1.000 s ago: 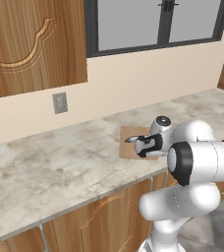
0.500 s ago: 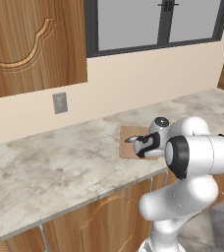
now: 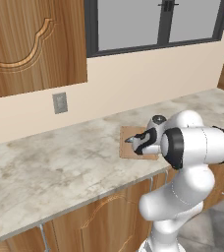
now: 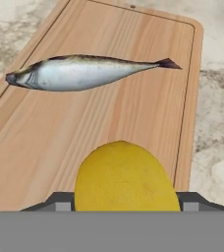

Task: Retrieve a lemon from the fridge and place it on the cutting board with the fish.

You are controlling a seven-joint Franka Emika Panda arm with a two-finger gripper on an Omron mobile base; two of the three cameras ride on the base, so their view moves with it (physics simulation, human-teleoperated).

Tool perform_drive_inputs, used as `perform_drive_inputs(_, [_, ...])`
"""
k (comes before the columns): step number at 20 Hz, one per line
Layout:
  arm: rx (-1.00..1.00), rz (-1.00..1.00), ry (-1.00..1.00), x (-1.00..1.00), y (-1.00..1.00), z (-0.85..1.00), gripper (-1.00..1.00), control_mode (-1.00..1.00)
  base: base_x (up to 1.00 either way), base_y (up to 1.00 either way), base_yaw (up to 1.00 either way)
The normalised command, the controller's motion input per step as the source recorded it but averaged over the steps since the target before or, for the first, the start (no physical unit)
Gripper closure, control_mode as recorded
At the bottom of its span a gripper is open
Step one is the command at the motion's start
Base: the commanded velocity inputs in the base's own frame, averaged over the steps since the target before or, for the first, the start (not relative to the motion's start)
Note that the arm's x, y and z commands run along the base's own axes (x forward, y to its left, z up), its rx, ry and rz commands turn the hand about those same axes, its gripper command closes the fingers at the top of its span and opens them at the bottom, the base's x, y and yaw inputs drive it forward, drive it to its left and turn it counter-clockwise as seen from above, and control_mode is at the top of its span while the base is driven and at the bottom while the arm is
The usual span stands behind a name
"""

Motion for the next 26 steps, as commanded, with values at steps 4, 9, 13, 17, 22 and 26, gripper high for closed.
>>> perform_drive_inputs(4, [0.0, 0.0, 0.0, 0.04, 0.0, -0.12, -1.0, -1.0, 0.0, 0.0, 0.0])
perform_drive_inputs(9, [0.0, 0.0, 0.0, 0.01, 0.0, -0.03, -1.0, -1.0, 0.0, 0.0, 0.0])
perform_drive_inputs(13, [0.0, 0.0, 0.0, 0.02, 0.03, 0.04, -1.0, -1.0, 0.0, 0.0, 0.0])
perform_drive_inputs(17, [-0.05, 0.0, 0.0, 0.0, 0.0, 0.2, -1.0, -1.0, 0.0, 0.0, 0.0])
perform_drive_inputs(22, [-0.09, 0.0, 0.01, -0.03, 0.05, 0.6, -1.0, -1.0, 0.0, 0.0, 0.0])
perform_drive_inputs(26, [-0.02, 0.0, 0.0, -0.52, -0.03, 0.7, -1.0, -1.0, 0.0, 0.0, 0.0])
